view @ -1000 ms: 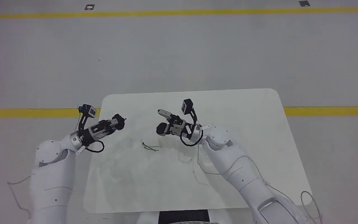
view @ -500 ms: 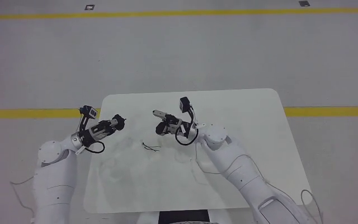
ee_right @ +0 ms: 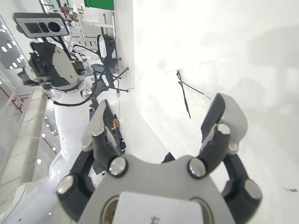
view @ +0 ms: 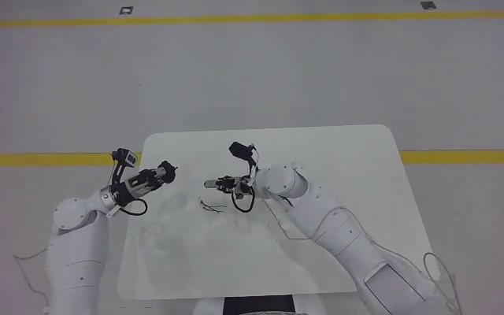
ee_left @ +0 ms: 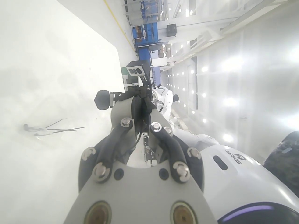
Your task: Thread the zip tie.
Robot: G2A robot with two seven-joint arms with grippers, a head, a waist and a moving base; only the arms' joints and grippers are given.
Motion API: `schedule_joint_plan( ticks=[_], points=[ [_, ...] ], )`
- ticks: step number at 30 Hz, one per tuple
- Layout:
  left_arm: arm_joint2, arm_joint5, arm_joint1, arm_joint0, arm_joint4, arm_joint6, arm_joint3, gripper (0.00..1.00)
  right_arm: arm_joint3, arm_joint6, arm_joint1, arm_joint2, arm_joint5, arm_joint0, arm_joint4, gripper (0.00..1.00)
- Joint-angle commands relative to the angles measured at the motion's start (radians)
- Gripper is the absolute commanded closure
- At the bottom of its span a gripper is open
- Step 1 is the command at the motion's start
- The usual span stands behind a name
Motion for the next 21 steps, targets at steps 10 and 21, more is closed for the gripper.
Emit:
schedule_joint_plan(
  ticks=[10,21],
  points=[
    [0.0,0.0,0.0,0.0,0.0,0.0,0.0,1.0,-0.058,0.02,-0.005,-0.105,0.09,0.041,-0.227,0.0],
    [0.0,0.0,0.0,0.0,0.0,0.0,0.0,1.0,0.001,0.181,-0.055,-0.261,0.026,0.149,-0.366,0.0]
  ],
)
